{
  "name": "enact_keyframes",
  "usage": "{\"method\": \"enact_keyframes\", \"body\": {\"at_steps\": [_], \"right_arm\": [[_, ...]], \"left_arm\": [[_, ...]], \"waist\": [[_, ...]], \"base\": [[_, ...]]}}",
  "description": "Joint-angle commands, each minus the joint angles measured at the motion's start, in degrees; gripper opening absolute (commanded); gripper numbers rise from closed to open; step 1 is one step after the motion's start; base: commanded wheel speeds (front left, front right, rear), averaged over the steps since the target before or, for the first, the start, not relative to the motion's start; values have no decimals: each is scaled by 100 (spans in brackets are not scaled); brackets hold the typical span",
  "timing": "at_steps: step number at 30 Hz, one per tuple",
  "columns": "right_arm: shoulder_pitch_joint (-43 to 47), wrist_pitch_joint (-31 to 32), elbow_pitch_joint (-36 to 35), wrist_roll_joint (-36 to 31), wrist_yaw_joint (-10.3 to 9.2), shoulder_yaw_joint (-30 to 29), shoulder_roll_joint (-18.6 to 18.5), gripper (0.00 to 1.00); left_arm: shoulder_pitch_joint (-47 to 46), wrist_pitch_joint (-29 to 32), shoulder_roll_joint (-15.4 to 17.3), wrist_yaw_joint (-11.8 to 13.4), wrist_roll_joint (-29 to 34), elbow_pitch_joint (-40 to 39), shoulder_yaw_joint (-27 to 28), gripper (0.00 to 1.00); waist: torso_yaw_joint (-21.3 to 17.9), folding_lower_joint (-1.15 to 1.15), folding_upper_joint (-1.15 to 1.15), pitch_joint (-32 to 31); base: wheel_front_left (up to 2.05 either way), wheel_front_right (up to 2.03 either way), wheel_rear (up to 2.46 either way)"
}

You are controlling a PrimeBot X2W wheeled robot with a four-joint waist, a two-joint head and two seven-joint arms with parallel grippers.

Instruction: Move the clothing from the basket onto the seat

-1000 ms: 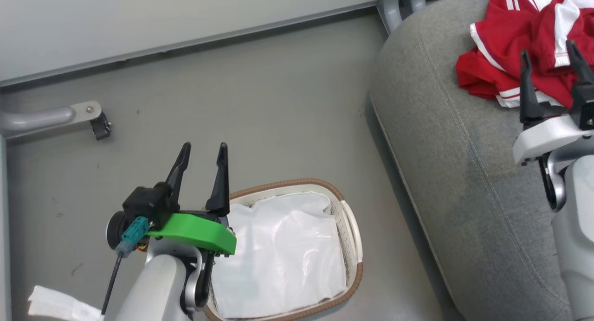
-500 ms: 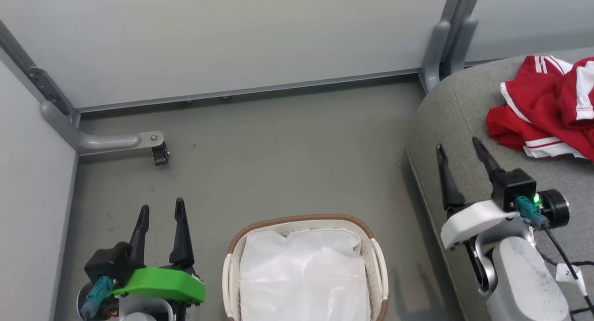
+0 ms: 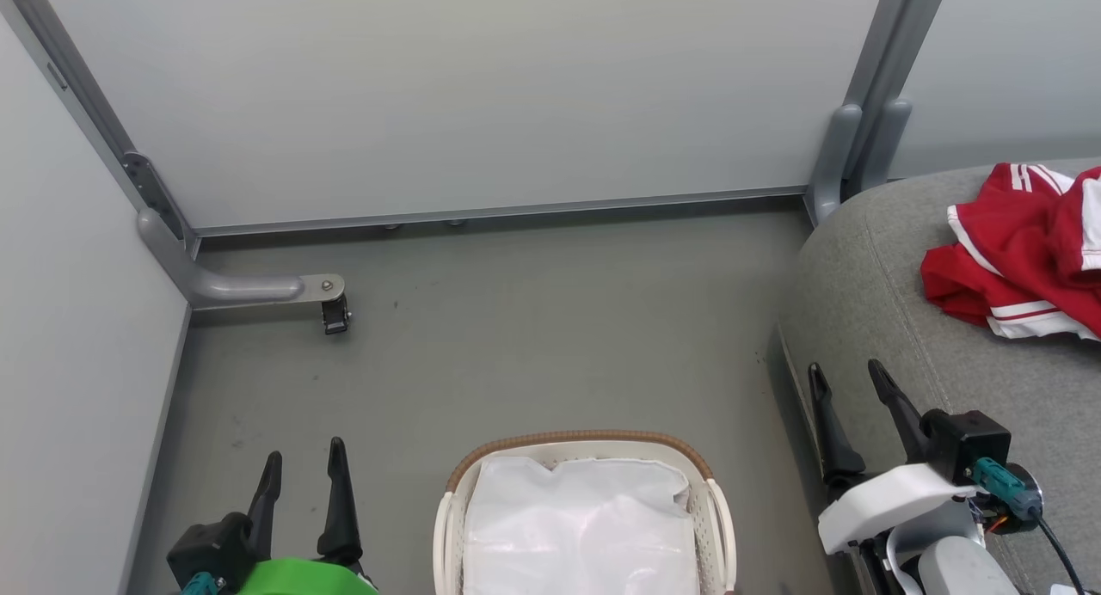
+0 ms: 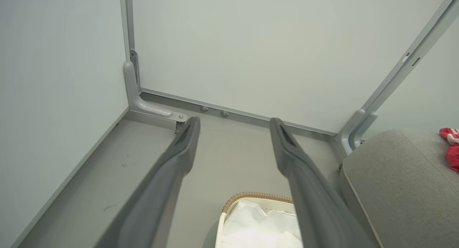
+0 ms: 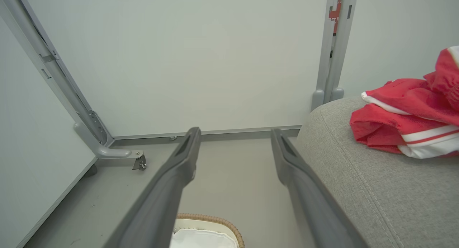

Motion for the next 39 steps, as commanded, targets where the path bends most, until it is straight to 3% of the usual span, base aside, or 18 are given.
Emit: {"method": "enact_keyframes", "body": {"at_steps": [1,29,30,34,39], "right_arm": [[115,-11,-30,43,-8,-21,-24,100],[414,-11,16,-46,-8,57,-23,100],[324,0,7,-62,0,56,0,0],[413,5,198,-62,0,57,41,0],[367,175,173,497,0,-28,37,0]], "left_arm": [[77,1,0,-14,77,6,7,100],[0,1,-4,-101,96,216,-32,100],[48,0,-8,-73,74,216,-40,0],[76,1,-18,-73,77,407,-68,0],[3,157,-17,-103,-417,374,32,0]], "waist": [[11,1,0,-29],[-48,1,0,-133],[-48,1,0,-133],[-49,1,0,-133],[-70,1,0,-128]], "base": [[0,0,0],[0,0,0],[0,0,0],[0,0,0],[0,0,0]]}}
